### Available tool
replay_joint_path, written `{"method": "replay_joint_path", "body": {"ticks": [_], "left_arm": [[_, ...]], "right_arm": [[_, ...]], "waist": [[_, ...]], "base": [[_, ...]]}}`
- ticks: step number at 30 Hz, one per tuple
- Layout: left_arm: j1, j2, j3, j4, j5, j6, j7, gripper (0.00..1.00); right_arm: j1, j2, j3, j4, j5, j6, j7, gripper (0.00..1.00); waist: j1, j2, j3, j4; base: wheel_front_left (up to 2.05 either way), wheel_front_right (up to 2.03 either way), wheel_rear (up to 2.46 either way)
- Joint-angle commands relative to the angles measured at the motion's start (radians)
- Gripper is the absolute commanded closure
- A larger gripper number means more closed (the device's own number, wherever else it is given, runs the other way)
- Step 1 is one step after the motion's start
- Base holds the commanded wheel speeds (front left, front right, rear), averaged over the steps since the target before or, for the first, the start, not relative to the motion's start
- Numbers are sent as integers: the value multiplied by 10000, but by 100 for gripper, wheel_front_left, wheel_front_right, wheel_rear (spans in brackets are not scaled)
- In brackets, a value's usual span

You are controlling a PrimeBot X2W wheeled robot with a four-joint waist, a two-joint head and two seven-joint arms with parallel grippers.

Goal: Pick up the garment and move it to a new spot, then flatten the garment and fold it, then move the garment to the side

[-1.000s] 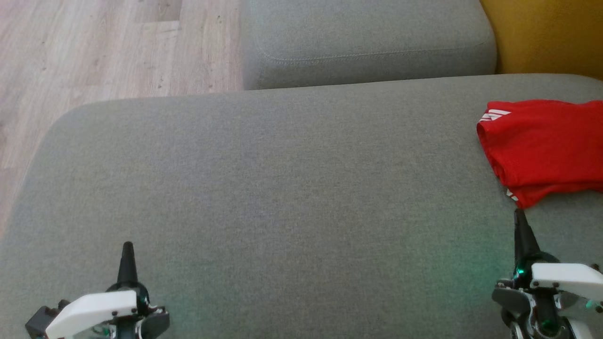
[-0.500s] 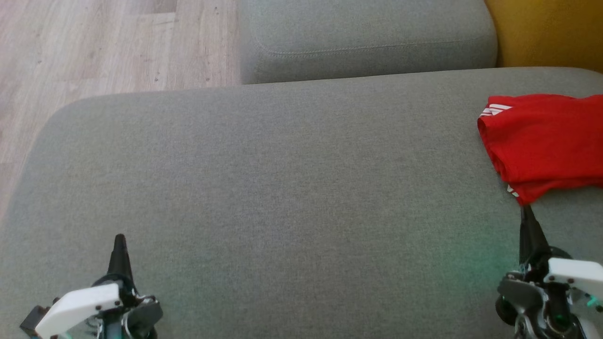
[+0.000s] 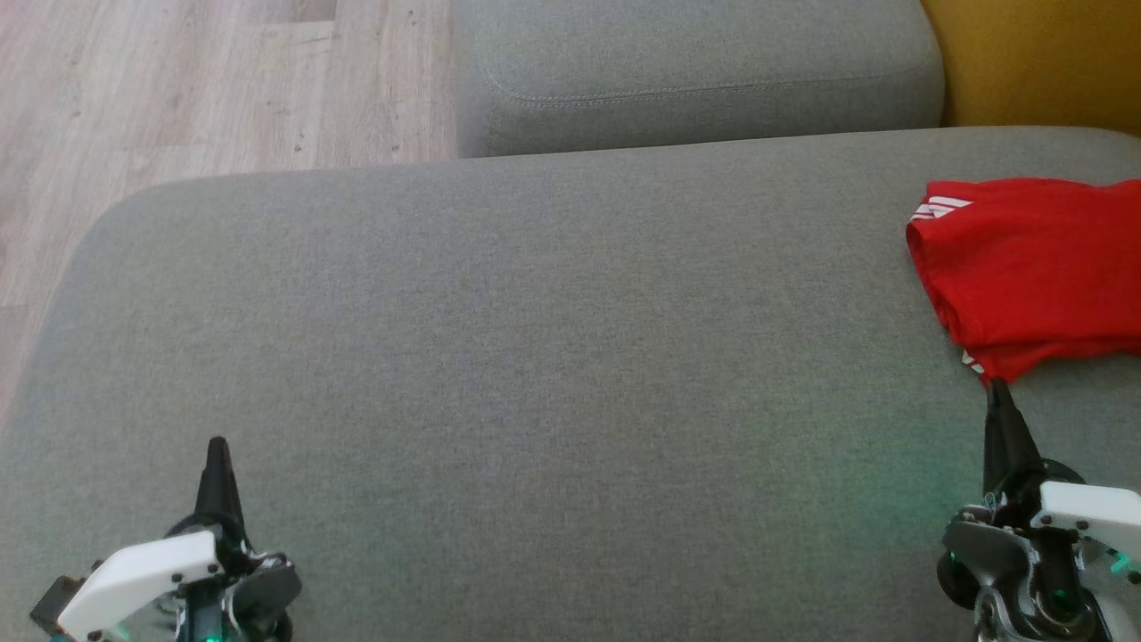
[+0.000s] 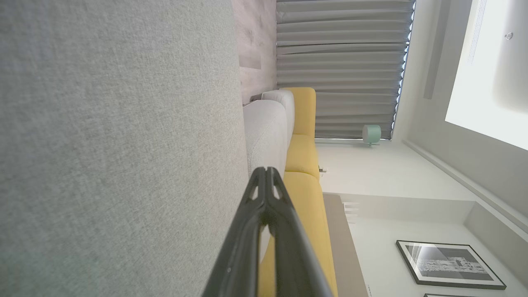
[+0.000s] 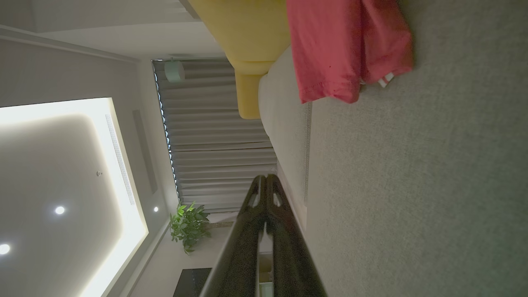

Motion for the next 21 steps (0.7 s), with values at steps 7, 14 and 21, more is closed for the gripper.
{"method": "replay_joint_path", "body": {"ticks": [7,14,21], "left_arm": [[-481,89,333,-296,20,-67,76,100],[-483,76,352,-295,36,-67,92,100],[-484,61,373,-294,53,-67,108,100]], "right_arm": [[-503,-145,134,-374,30,71,100,100],[-504,-134,118,-373,17,71,113,100],[-506,-122,101,-372,3,71,126,100]], "waist": [[0,0,-1,0],[0,0,-1,0],[0,0,-1,0]], "base": [[0,0,0],[0,0,0],[0,0,0]]}}
